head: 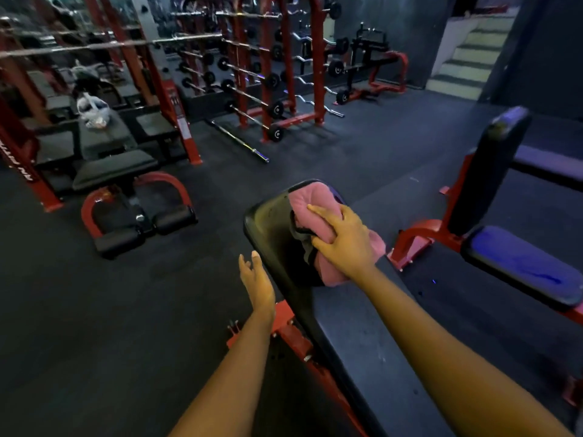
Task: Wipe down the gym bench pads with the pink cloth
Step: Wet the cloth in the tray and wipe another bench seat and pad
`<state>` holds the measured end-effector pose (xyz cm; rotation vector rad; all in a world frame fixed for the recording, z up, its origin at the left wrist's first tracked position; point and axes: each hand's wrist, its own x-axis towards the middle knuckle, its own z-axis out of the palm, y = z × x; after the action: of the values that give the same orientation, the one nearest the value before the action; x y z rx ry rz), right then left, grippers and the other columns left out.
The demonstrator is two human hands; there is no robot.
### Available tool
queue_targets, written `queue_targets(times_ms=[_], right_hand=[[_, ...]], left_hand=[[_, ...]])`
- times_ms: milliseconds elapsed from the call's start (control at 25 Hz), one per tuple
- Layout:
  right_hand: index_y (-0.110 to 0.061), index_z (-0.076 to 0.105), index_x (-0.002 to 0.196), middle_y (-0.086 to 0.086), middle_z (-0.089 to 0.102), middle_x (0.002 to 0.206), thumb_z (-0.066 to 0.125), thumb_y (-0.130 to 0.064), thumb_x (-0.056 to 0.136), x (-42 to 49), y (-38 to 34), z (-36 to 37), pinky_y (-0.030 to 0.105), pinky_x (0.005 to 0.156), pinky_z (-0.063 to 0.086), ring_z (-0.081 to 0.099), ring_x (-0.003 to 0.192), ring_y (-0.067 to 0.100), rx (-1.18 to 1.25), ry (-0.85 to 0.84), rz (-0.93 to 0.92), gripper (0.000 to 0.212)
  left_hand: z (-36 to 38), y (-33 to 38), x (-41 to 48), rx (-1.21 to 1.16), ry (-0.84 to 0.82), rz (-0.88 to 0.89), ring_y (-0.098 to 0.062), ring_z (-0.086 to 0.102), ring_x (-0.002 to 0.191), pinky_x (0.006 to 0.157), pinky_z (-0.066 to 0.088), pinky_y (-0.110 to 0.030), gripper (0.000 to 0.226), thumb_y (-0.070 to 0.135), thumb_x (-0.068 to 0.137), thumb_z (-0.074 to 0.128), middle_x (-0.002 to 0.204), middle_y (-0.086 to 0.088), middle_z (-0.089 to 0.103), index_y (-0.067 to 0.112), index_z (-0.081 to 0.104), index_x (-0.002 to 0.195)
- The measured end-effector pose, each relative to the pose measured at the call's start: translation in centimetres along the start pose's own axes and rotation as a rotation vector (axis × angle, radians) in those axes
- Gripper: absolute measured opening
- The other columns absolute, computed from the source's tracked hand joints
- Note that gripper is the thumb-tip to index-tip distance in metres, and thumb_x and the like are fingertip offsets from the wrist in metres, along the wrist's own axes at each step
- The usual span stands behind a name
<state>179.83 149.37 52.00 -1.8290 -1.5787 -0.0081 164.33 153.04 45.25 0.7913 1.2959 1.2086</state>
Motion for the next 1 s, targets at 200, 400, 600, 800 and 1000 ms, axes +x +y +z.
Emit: queue_targets(times_ms=[200,400,600,800,1000], right_hand=[[-0.050,0.033,0.137,0.007,0.021,0.154,0.044,-0.053,0.083,5.2,-3.0,9.0,0.054,0.106,0.022,0.021,0.138,0.032,-0.195,-0.243,-0.223,0.055],[-0.050,0.031,0.137,0.002,0.027,0.152,0.040,-0.062,0.082,5.1,-1.4,12.0,0.057,0.104,0.023,0.022,0.138,0.027,-0.255,-0.183,-0.286,0.057],[-0.048,0.037,0.136,0.006,0.032,0.147,0.024,-0.059,0.073,9.7,1.5,10.1,0.051,0.097,0.031,0.026,0.132,0.029,-0.235,-0.140,-0.035,0.065],[-0.045,0.038,0.136,0.008,0.029,0.149,0.038,-0.051,0.086,14.3,6.2,8.4,0.056,0.100,0.031,0.029,0.131,0.033,-0.260,-0.096,0.185,0.050],[-0.039,0.039,0.137,0.011,0.037,0.139,0.044,-0.048,0.089,15.4,7.8,7.9,0.056,0.099,0.032,0.037,0.123,0.034,-0.170,-0.066,0.426,0.049]], left_hand=[[4.6,-3.0,7.5,-0.188,-0.115,-0.049,-0.019,0.038,0.136,0.114,0.027,-0.047,0.064,0.076,0.080,0.038,0.146,0.001,0.042,0.038,0.048,0.132],[4.7,-0.6,3.8,-0.380,-0.066,-0.198,-0.007,0.059,0.098,0.076,0.052,-0.027,0.050,0.056,0.095,0.014,0.127,0.002,0.057,0.033,0.044,0.127],[3.5,-0.6,4.7,-0.341,-0.121,-0.156,-0.008,0.042,0.129,0.099,0.035,-0.021,0.074,0.068,0.081,0.039,0.143,0.012,0.042,0.026,0.036,0.142],[2.5,-2.6,6.3,-0.291,-0.185,-0.171,-0.013,0.032,0.138,0.116,0.023,-0.043,0.105,0.087,0.054,0.057,0.152,0.013,0.029,0.041,0.027,0.144],[2.4,-2.6,6.5,-0.268,-0.194,-0.150,-0.019,0.041,0.133,0.109,0.034,-0.051,0.082,0.076,0.063,0.062,0.150,0.009,0.035,0.059,0.028,0.135]])
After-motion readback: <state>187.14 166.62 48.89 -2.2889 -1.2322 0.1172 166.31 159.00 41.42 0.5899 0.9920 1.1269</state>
